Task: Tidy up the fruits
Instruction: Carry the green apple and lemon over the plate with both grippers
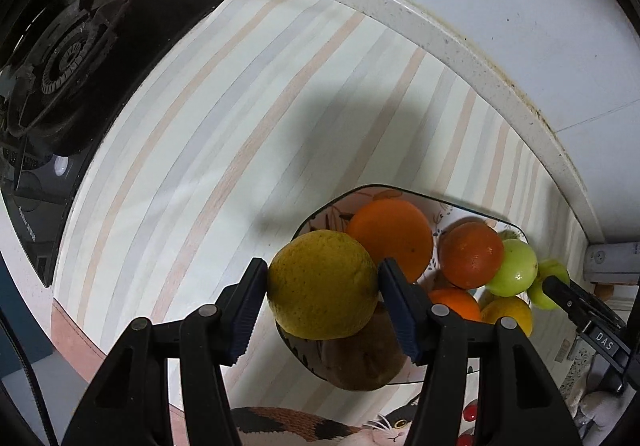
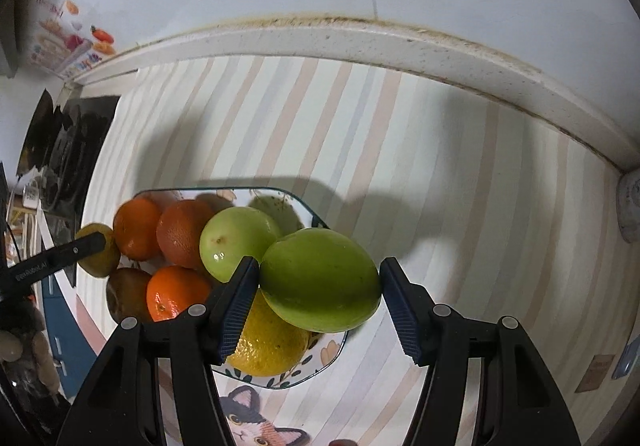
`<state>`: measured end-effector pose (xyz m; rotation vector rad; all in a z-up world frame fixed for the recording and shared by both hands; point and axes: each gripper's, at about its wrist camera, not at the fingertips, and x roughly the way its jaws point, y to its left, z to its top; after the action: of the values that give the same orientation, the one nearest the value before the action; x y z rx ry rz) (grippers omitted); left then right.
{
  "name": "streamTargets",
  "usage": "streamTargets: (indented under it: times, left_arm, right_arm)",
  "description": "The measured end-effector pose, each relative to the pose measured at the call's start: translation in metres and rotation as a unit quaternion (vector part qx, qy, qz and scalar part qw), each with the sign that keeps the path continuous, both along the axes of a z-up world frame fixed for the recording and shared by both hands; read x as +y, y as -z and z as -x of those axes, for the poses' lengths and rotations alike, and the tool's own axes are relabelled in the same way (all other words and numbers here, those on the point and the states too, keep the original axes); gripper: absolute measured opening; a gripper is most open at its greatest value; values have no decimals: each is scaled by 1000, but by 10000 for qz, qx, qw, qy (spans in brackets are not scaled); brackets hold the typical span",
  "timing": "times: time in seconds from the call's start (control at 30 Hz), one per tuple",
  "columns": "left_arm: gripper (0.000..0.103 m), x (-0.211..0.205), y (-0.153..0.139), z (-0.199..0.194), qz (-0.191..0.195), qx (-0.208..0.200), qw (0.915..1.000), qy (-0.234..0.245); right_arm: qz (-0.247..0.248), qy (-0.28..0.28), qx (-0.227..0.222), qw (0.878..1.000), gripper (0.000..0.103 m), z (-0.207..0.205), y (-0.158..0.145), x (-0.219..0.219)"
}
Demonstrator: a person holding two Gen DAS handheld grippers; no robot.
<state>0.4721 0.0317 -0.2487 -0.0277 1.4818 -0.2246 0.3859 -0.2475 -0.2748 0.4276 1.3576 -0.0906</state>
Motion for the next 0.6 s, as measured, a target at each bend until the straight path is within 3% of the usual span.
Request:
streamTargets:
  times: [0.2,0.47,0.6]
  left_arm:
    - [55,0,4,-4,-56,87,9999,33]
    - [55,-2,4,-4,-90,159,9998,29]
    - [64,0,3,-4,-28,183,9998,-28]
  right_arm:
    - [185,-238,35,9995,66,-2,2,10]
    - [-235,-45,158,9996,66,-1,7,1]
    - [-356,25,237,9991,78,-1,10,-1]
